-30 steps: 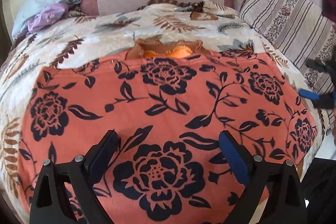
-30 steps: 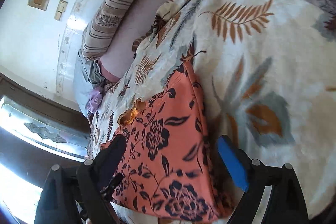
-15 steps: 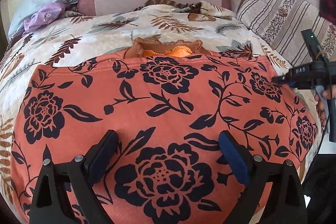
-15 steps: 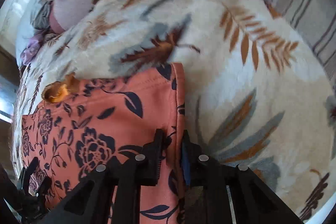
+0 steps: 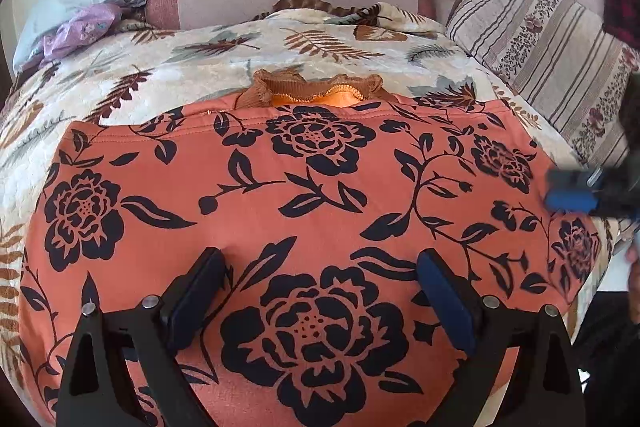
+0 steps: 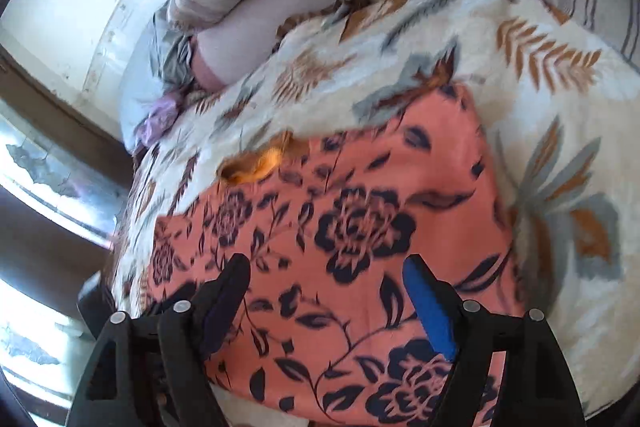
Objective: Fold small clothes
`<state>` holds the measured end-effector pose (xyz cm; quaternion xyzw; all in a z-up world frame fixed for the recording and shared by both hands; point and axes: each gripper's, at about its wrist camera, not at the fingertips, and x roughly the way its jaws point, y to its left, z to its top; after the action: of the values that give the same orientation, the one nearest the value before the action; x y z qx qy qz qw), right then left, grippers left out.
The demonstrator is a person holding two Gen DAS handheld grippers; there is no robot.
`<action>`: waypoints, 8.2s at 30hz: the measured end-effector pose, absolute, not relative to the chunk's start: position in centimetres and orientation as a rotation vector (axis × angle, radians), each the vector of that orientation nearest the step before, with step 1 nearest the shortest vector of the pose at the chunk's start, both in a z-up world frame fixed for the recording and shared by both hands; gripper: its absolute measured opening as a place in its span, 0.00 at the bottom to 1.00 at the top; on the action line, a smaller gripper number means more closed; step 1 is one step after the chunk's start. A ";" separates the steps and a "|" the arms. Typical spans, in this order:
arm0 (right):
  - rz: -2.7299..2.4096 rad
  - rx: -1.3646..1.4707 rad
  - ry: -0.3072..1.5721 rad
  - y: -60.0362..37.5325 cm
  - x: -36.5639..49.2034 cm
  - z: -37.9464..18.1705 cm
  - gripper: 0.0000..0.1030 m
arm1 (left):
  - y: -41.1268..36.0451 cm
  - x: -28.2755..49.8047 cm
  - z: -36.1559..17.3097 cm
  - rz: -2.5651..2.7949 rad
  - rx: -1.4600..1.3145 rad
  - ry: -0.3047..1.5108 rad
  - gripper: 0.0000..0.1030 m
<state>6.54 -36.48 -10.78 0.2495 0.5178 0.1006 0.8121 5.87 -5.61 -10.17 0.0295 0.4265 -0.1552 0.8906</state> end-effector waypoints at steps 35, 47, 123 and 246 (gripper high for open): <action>0.292 0.504 0.926 -36.9 3.2 -11.6 0.83 | 11.8 10.0 -6.0 -0.015 -0.322 1.017 0.83; 0.304 0.508 0.915 -37.0 3.2 -11.7 0.83 | 16.4 12.6 -10.0 0.126 -0.626 1.057 0.38; 0.106 1.211 0.850 -44.5 -1.8 -14.9 0.57 | -3.4 2.7 -4.2 -0.160 -0.038 0.775 0.87; 0.454 0.809 1.120 -22.1 7.1 -10.7 0.85 | 9.6 5.8 -8.7 -0.113 -0.141 0.947 0.74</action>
<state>7.10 -22.09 -10.73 0.3697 0.5121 0.2074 0.7470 5.84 9.63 -8.65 -0.0679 0.4555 -0.0545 0.8860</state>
